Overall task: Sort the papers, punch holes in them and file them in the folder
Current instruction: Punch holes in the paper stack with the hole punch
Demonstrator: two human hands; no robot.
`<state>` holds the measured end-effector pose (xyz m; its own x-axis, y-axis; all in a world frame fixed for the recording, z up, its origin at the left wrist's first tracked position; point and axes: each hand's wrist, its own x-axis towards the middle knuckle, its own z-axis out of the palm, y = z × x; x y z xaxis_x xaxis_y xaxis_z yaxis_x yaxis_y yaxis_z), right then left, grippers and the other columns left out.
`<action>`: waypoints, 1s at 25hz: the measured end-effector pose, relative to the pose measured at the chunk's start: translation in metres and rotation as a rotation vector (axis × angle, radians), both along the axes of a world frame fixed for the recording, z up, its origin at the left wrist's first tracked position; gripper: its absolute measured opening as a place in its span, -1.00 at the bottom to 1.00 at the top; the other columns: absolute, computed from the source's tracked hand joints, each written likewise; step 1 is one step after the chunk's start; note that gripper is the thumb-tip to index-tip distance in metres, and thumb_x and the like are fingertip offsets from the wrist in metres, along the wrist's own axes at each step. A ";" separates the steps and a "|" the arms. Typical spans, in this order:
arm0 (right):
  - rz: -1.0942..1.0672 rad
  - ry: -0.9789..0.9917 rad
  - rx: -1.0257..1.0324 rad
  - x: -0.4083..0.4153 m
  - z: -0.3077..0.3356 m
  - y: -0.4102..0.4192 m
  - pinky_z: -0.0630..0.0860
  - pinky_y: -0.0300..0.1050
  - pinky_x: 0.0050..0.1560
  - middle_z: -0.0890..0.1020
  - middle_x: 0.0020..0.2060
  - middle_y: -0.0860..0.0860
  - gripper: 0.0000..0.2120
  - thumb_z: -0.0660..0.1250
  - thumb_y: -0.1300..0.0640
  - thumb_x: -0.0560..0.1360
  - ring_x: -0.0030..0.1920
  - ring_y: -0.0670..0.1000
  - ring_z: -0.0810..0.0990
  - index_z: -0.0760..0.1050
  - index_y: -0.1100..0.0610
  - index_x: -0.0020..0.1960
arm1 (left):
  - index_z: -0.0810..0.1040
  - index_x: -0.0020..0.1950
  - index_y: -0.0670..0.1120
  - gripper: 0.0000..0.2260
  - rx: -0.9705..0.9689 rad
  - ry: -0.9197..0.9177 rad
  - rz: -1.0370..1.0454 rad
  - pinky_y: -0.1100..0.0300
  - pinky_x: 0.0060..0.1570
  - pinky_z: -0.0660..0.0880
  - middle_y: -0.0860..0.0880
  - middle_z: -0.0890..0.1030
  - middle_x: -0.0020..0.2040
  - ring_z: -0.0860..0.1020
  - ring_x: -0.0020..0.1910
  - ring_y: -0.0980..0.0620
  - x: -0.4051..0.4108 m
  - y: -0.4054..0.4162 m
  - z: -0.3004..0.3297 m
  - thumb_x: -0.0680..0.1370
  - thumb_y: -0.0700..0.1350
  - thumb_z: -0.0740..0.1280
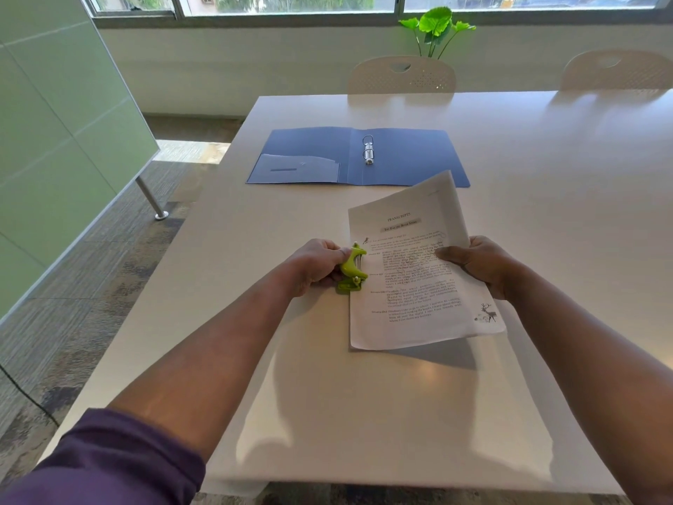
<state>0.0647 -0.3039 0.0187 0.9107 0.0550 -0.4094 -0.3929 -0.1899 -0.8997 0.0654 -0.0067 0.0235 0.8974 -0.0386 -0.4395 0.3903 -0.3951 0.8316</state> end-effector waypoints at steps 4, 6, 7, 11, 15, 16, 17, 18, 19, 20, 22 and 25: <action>-0.001 0.008 0.005 0.000 0.000 0.000 0.71 0.11 -0.18 0.75 0.01 0.15 -0.77 0.41 0.19 0.57 -0.13 0.18 0.77 0.58 0.15 0.23 | 0.63 0.09 -0.10 -0.77 -0.010 -0.009 0.010 0.25 -0.31 0.59 -0.06 0.67 -0.15 0.59 -0.28 0.09 -0.001 -0.001 -0.001 0.66 0.04 0.31; 0.001 0.011 0.005 -0.002 0.001 -0.001 0.71 0.08 -0.23 0.76 -0.01 0.15 -0.79 0.40 0.19 0.58 -0.15 0.17 0.77 0.59 0.14 0.21 | 0.63 0.07 -0.09 -0.78 -0.019 -0.011 0.016 0.24 -0.29 0.60 -0.06 0.68 -0.13 0.59 -0.26 0.08 -0.001 -0.001 -0.001 0.66 0.04 0.32; 0.004 0.012 0.005 -0.002 0.001 -0.001 0.71 0.07 -0.24 0.76 -0.03 0.14 -0.79 0.40 0.19 0.58 -0.16 0.17 0.77 0.59 0.14 0.20 | 0.62 0.05 -0.09 -0.79 -0.020 -0.012 0.016 0.24 -0.29 0.60 -0.06 0.68 -0.13 0.60 -0.25 0.08 -0.001 -0.001 -0.001 0.66 0.04 0.32; 0.006 0.014 0.015 -0.003 0.001 -0.002 0.71 0.08 -0.23 0.77 -0.04 0.12 -0.80 0.40 0.19 0.58 -0.13 0.19 0.77 0.59 0.12 0.19 | 0.62 0.04 -0.07 -0.79 -0.003 -0.008 0.006 0.28 -0.38 0.55 -0.04 0.68 -0.15 0.59 -0.29 0.11 -0.002 -0.001 0.000 0.66 0.05 0.31; -0.006 0.007 0.025 -0.003 0.002 -0.001 0.69 0.05 -0.28 0.77 -0.07 0.10 -0.82 0.40 0.20 0.58 -0.16 0.17 0.77 0.59 0.11 0.17 | 0.61 0.03 -0.06 -0.80 -0.003 -0.006 0.003 0.30 -0.41 0.52 -0.02 0.66 -0.19 0.57 -0.32 0.13 -0.003 -0.001 0.002 0.66 0.04 0.31; -0.008 0.005 0.026 -0.003 0.002 -0.001 0.69 0.04 -0.28 0.77 -0.09 0.09 -0.83 0.40 0.20 0.58 -0.17 0.16 0.77 0.59 0.11 0.17 | 0.61 0.03 -0.06 -0.80 -0.004 -0.007 0.005 0.30 -0.41 0.52 -0.01 0.66 -0.20 0.57 -0.32 0.13 -0.003 -0.001 0.003 0.66 0.04 0.31; -0.007 0.003 0.029 -0.002 0.002 -0.001 0.69 0.04 -0.29 0.77 -0.10 0.09 -0.84 0.40 0.20 0.58 -0.18 0.16 0.77 0.59 0.10 0.16 | 0.61 0.03 -0.06 -0.80 -0.004 -0.007 0.005 0.30 -0.41 0.52 -0.01 0.66 -0.20 0.57 -0.32 0.13 -0.003 0.000 0.002 0.66 0.04 0.31; -0.006 0.002 0.029 -0.002 0.002 -0.001 0.69 0.04 -0.30 0.78 -0.11 0.08 -0.85 0.40 0.20 0.58 -0.19 0.15 0.77 0.59 0.10 0.15 | 0.61 0.04 -0.07 -0.80 -0.003 -0.007 0.004 0.29 -0.40 0.52 -0.01 0.66 -0.20 0.57 -0.32 0.13 -0.003 0.000 0.002 0.66 0.05 0.31; -0.004 0.001 0.030 -0.002 0.002 -0.001 0.69 0.03 -0.31 0.78 -0.12 0.07 -0.86 0.40 0.20 0.58 -0.20 0.14 0.77 0.59 0.09 0.14 | 0.62 0.05 -0.08 -0.79 -0.002 -0.005 0.002 0.29 -0.40 0.52 -0.02 0.66 -0.19 0.57 -0.32 0.13 -0.002 0.000 0.002 0.65 0.05 0.32; -0.003 0.000 0.031 -0.002 0.002 -0.001 0.69 0.03 -0.31 0.78 -0.13 0.07 -0.86 0.40 0.20 0.58 -0.20 0.14 0.77 0.59 0.09 0.13 | 0.62 0.06 -0.08 -0.78 -0.002 -0.004 0.000 0.28 -0.39 0.52 -0.02 0.67 -0.19 0.57 -0.32 0.13 -0.002 0.000 0.001 0.65 0.05 0.32; -0.012 -0.001 0.040 0.000 0.000 0.000 0.70 0.05 -0.28 0.78 -0.13 0.08 -0.85 0.39 0.20 0.58 -0.21 0.14 0.77 0.60 0.12 0.15 | 0.62 0.05 -0.08 -0.78 -0.005 -0.001 0.000 0.28 -0.38 0.53 -0.02 0.67 -0.19 0.57 -0.32 0.12 -0.001 0.000 0.000 0.65 0.06 0.32; -0.029 0.001 0.047 0.001 -0.002 0.000 0.72 0.07 -0.22 0.78 -0.12 0.11 -0.83 0.40 0.21 0.58 -0.21 0.14 0.77 0.60 0.16 0.17 | 0.62 0.04 -0.08 -0.79 -0.016 -0.001 0.009 0.29 -0.40 0.53 -0.02 0.66 -0.20 0.57 -0.33 0.12 -0.001 0.000 -0.001 0.65 0.05 0.32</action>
<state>0.0658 -0.3036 0.0171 0.9118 0.0478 -0.4079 -0.3987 -0.1356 -0.9070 0.0644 -0.0069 0.0225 0.8983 -0.0372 -0.4378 0.3928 -0.3785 0.8381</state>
